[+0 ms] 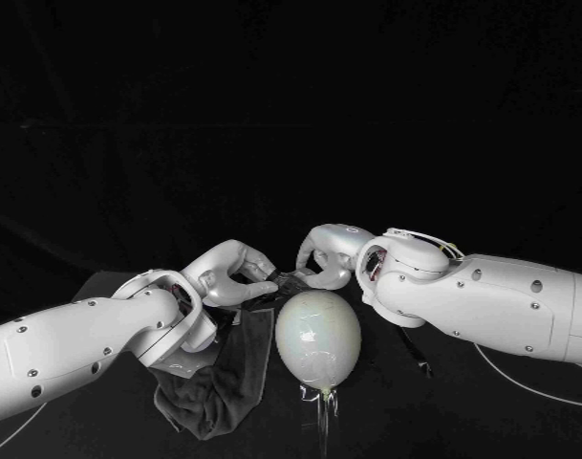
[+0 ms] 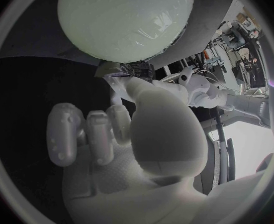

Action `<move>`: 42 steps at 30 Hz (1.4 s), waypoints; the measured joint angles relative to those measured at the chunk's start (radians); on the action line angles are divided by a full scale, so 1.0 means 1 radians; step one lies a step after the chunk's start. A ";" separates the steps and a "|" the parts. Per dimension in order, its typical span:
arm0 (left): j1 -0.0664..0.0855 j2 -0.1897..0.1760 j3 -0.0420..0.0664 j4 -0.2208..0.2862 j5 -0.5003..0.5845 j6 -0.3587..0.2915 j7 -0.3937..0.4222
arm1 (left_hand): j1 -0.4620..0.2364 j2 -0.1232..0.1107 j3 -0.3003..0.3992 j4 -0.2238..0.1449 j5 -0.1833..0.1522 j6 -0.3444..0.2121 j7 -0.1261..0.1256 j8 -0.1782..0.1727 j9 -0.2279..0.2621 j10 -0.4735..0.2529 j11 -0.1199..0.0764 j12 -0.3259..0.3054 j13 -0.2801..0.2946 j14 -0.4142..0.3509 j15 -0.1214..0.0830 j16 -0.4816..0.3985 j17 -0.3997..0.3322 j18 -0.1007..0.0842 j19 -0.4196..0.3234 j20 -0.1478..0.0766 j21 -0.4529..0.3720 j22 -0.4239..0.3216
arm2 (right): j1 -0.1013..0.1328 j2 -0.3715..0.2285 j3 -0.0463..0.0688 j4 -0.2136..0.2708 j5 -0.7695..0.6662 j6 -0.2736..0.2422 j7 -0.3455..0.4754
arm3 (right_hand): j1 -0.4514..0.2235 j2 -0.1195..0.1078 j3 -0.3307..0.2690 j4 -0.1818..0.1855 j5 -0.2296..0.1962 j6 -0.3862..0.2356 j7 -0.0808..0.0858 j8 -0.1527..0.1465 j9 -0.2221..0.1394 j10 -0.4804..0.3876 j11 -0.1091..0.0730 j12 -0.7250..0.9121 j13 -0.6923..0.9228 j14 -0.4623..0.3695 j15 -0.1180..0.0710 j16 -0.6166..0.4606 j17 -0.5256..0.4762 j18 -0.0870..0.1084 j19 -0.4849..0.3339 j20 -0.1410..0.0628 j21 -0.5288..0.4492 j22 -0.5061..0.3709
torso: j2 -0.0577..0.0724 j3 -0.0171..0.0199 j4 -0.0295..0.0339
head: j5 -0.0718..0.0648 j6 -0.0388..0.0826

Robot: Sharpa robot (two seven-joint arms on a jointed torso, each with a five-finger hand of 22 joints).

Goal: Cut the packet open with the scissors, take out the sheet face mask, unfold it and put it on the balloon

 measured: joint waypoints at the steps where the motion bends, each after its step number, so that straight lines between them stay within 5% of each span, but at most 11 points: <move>1: 0.000 0.000 0.000 0.001 0.000 0.000 0.000 | 0.000 0.000 0.000 0.000 0.000 0.000 0.000 0.000 0.000 -0.001 0.001 0.000 0.000 0.000 0.000 0.000 0.000 0.000 0.000 0.000 0.000 0.000 | 0.000 0.000 0.000 0.000 -0.001 -0.001 -0.002 | 0.000 0.000 0.000 0.000 0.000 0.000 0.000 0.002 0.000 0.000 0.000 0.000 0.000 0.000 0.000 0.000 0.000 0.000 0.000 0.000 0.000 0.000 | 0.000 0.0000 -0.0001 | 0.000 0.000; 11: 0.000 0.002 0.000 0.007 0.000 0.000 0.001 | -0.008 0.000 0.006 -0.005 0.000 -0.002 -0.001 -0.001 0.000 -0.001 0.001 0.000 0.002 0.000 0.000 0.000 0.000 0.000 -0.007 0.000 0.005 0.003 | 0.000 0.009 0.000 -0.002 -0.003 -0.006 -0.007 | -0.041 -0.023 -0.024 0.032 -0.127 0.003 -0.003 0.002 0.000 -0.002 -0.002 0.000 0.000 0.000 0.000 0.003 0.001 0.000 0.003 -0.006 0.005 0.000 | 0.000 0.0000 -0.0009 | -0.002 0.001; 19: 0.000 0.002 0.000 0.010 0.000 0.000 0.003 | -0.012 -0.004 0.007 -0.006 0.000 -0.003 0.000 -0.003 0.000 -0.001 0.001 0.000 0.002 0.000 0.000 0.000 -0.001 0.000 -0.007 0.000 0.008 0.004 | 0.000 0.018 -0.001 -0.008 -0.030 -0.010 -0.007 | -0.058 -0.032 -0.059 0.058 -0.127 0.035 -0.016 0.029 0.011 0.007 -0.010 0.005 -0.001 -0.002 -0.009 0.003 0.001 0.000 0.002 -0.006 0.005 0.000 | 0.000 0.0000 -0.0006 | -0.001 0.002; 24: 0.000 0.002 0.000 0.010 0.001 0.000 0.003 | -0.013 -0.005 0.010 -0.009 0.000 -0.004 0.000 0.002 0.000 -0.002 0.002 0.000 0.002 0.000 0.000 0.000 -0.001 0.000 -0.010 0.002 0.008 0.005 | -0.001 0.017 -0.002 -0.004 -0.064 -0.021 -0.006 | -0.006 0.020 -0.041 0.042 -0.128 0.076 -0.043 0.072 0.031 0.006 -0.034 0.017 0.000 -0.001 -0.028 0.003 0.001 0.000 0.005 -0.023 0.017 0.000 | -0.001 0.0001 -0.0006 | -0.002 0.005; 29: 0.000 0.001 0.000 0.010 0.001 0.000 0.004 | -0.020 -0.004 0.016 -0.009 -0.001 -0.003 0.001 0.002 0.000 -0.002 0.002 0.000 0.001 0.000 0.000 0.001 -0.001 0.000 -0.011 0.004 0.012 0.006 | -0.001 0.010 -0.002 0.007 -0.092 -0.035 -0.004 | 0.015 0.041 -0.018 0.031 -0.128 0.077 -0.044 0.081 0.037 0.007 -0.039 0.019 0.000 0.000 -0.032 0.003 0.000 0.000 0.004 -0.029 0.020 0.000 | -0.001 0.0004 -0.0007 | -0.002 0.006; 42: 0.001 -0.001 0.001 0.011 0.003 0.000 0.004 | -0.024 -0.003 0.019 -0.011 -0.003 -0.001 0.003 0.002 0.000 -0.003 0.003 -0.004 0.002 0.000 0.000 0.004 -0.001 0.000 -0.011 0.004 0.012 0.008 | -0.002 -0.010 -0.003 0.034 -0.153 -0.084 0.001 | 0.020 0.046 0.024 0.027 -0.070 0.055 -0.048 0.106 0.048 0.007 -0.046 0.023 0.000 0.000 -0.039 0.006 0.000 0.000 0.004 -0.040 0.024 0.000 | 0.000 0.0007 -0.0015 | -0.003 0.006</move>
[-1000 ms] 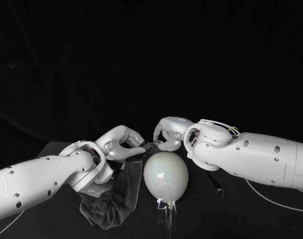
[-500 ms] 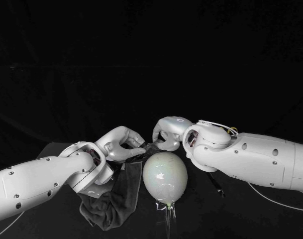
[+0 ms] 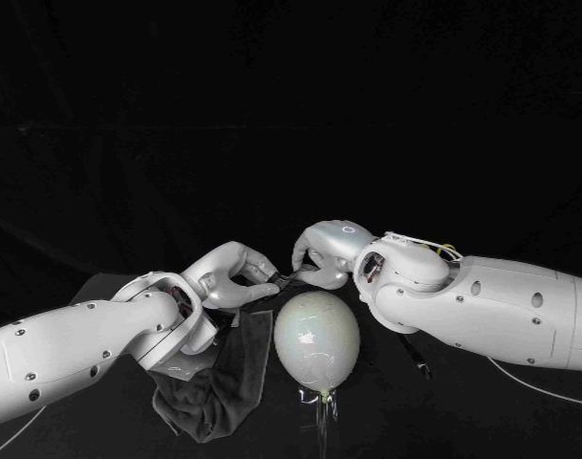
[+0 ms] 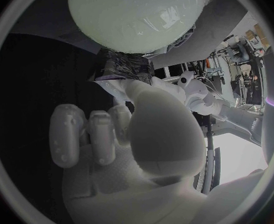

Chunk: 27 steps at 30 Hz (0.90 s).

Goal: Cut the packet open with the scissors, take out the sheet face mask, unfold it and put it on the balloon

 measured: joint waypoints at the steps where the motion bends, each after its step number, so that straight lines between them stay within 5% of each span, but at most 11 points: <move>1: 0.000 0.000 0.000 0.000 0.000 0.000 0.000 | 0.000 0.000 0.000 0.000 0.000 0.000 0.000 0.000 0.000 0.000 0.000 0.000 0.000 0.000 0.000 0.000 0.000 0.000 0.000 0.000 0.000 0.000 | 0.000 -0.001 0.000 0.001 -0.003 -0.003 0.000 | 0.000 0.000 0.002 0.002 0.004 -0.004 0.000 0.000 0.000 0.000 0.000 -0.004 0.000 0.000 0.000 0.000 0.000 0.000 0.000 0.000 0.000 0.000 | 0.000 0.0000 0.0000 | 0.000 0.000; 10: 0.000 -0.002 -0.001 0.000 0.001 0.000 0.000 | -0.003 -0.003 0.007 -0.007 0.003 0.000 0.000 -0.002 0.000 0.000 0.000 0.000 0.004 0.000 0.000 0.000 -0.001 0.000 -0.005 -0.003 0.005 0.003 | 0.000 -0.019 0.000 0.016 -0.024 -0.042 -0.001 | -0.028 -0.028 0.012 0.012 0.033 -0.044 0.019 -0.002 -0.005 -0.008 0.008 -0.023 -0.001 0.000 0.000 -0.001 0.001 0.000 0.000 0.000 -0.005 0.000 | 0.000 -0.0002 0.0004 | 0.000 -0.001; 27: 0.000 -0.004 -0.001 0.000 0.009 0.001 -0.002 | -0.016 -0.005 0.016 -0.011 0.002 -0.004 0.000 0.003 0.000 0.000 0.000 0.000 0.003 0.000 0.000 0.000 -0.001 0.000 -0.007 0.000 0.008 0.006 | 0.000 -0.035 0.000 0.031 -0.057 -0.100 -0.005 | -0.028 -0.028 0.025 0.012 0.043 -0.060 0.028 -0.009 -0.011 -0.013 0.013 -0.034 0.000 0.000 0.008 -0.006 0.000 0.000 0.002 0.003 -0.005 -0.001 | 0.000 -0.0005 0.0011 | 0.000 -0.003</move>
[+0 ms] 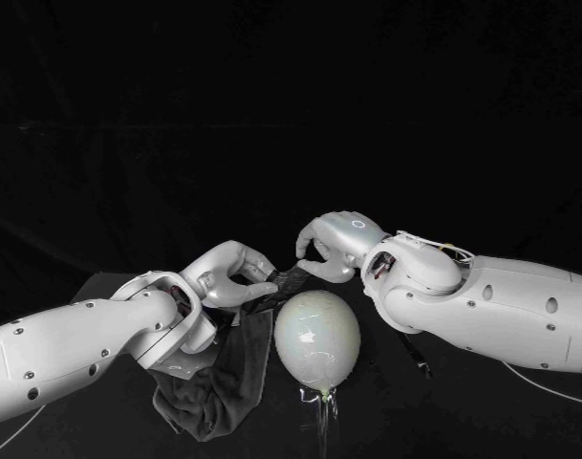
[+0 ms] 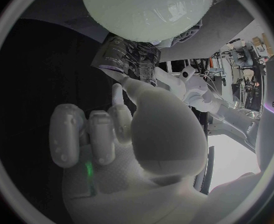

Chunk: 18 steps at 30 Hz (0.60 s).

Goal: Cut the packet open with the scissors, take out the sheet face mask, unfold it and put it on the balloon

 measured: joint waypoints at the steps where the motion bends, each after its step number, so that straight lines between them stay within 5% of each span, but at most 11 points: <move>1: 0.000 0.000 0.000 0.000 0.000 0.000 0.000 | 0.000 0.000 0.000 0.000 0.000 0.000 0.000 0.000 0.000 0.000 0.000 0.000 0.000 0.000 0.000 0.000 0.000 0.000 0.000 0.000 0.003 0.000 | 0.000 0.000 0.000 0.000 -0.001 0.000 0.000 | -0.012 -0.012 0.000 0.000 -0.018 -0.011 0.004 -0.008 -0.004 -0.006 0.007 -0.008 0.000 0.000 0.007 0.000 0.000 0.000 -0.002 0.005 0.000 0.000 | 0.000 0.0000 0.0000 | 0.000 0.000; 8: 0.000 0.000 0.000 0.000 0.003 0.000 0.000 | 0.000 0.000 0.000 0.000 0.000 0.000 0.000 0.000 0.000 0.000 0.000 0.000 0.000 0.000 0.000 0.000 0.000 0.000 0.000 0.000 0.004 0.001 | 0.000 0.003 0.000 -0.002 -0.001 0.025 0.007 | -0.044 -0.058 -0.025 0.023 -0.093 -0.048 0.026 -0.037 -0.021 -0.027 0.031 -0.048 0.000 0.000 0.021 -0.004 0.000 0.000 -0.002 0.019 -0.018 0.000 | 0.000 -0.0001 0.0000 | -0.001 0.000; 18: 0.000 0.000 0.000 0.000 0.006 0.000 0.000 | 0.000 0.000 0.004 -0.004 -0.001 0.000 0.000 0.000 0.000 0.000 0.000 0.000 0.000 0.000 0.000 0.000 0.000 0.000 -0.003 0.003 0.004 0.003 | 0.000 0.002 0.000 0.000 0.002 0.080 0.027 | -0.052 -0.066 -0.053 0.033 -0.100 -0.050 0.026 -0.041 -0.023 -0.032 0.036 -0.058 -0.001 0.000 0.021 -0.004 0.001 0.000 -0.002 0.019 -0.023 0.001 | 0.000 -0.0001 0.0000 | -0.002 -0.001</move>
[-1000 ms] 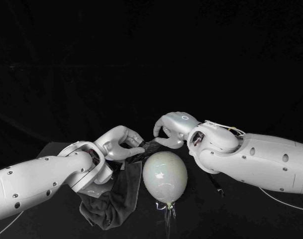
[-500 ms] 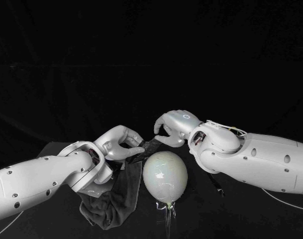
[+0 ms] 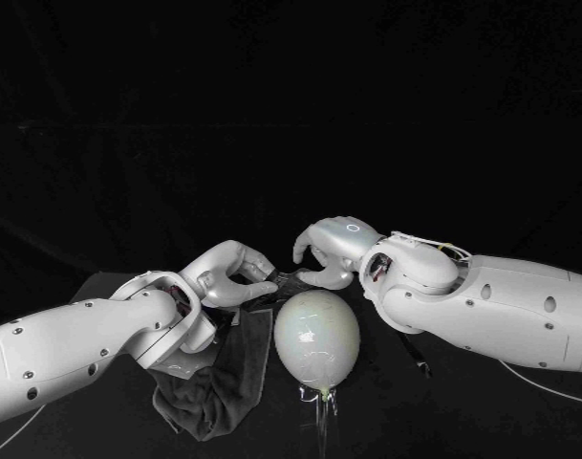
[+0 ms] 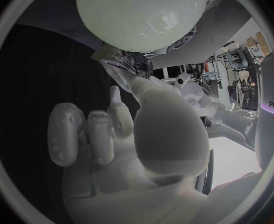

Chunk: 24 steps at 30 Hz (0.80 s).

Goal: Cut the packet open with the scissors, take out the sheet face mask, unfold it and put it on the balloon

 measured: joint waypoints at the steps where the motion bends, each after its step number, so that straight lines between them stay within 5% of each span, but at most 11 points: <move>1: 0.000 0.000 0.000 0.000 0.000 0.000 0.000 | 0.000 0.000 0.000 0.000 -0.001 0.000 0.000 0.000 0.000 0.000 0.000 0.000 0.000 0.000 0.000 0.000 0.000 0.000 0.000 0.000 0.000 0.000 | 0.000 0.000 0.000 0.000 0.000 0.004 0.002 | 0.000 0.000 0.000 0.000 0.000 0.000 0.000 0.000 0.000 0.000 0.000 0.000 0.000 0.000 0.000 -0.001 0.000 0.000 0.000 0.000 0.000 0.000 | 0.000 0.0000 0.0000 | 0.000 0.000; 24: 0.000 0.000 0.000 0.002 0.005 -0.001 0.001 | -0.008 -0.001 0.005 -0.006 0.001 -0.002 -0.002 0.001 0.000 -0.001 0.001 0.000 -0.001 0.000 0.000 0.000 -0.001 0.000 -0.004 -0.004 0.004 0.002 | -0.008 0.014 -0.005 -0.019 0.015 0.061 0.018 | 0.000 0.000 -0.028 0.011 0.000 0.000 0.000 0.000 -0.003 -0.007 0.000 -0.013 0.001 0.000 0.007 0.002 -0.001 0.000 -0.002 0.009 -0.021 0.000 | 0.000 0.0000 0.0000 | 0.000 -0.005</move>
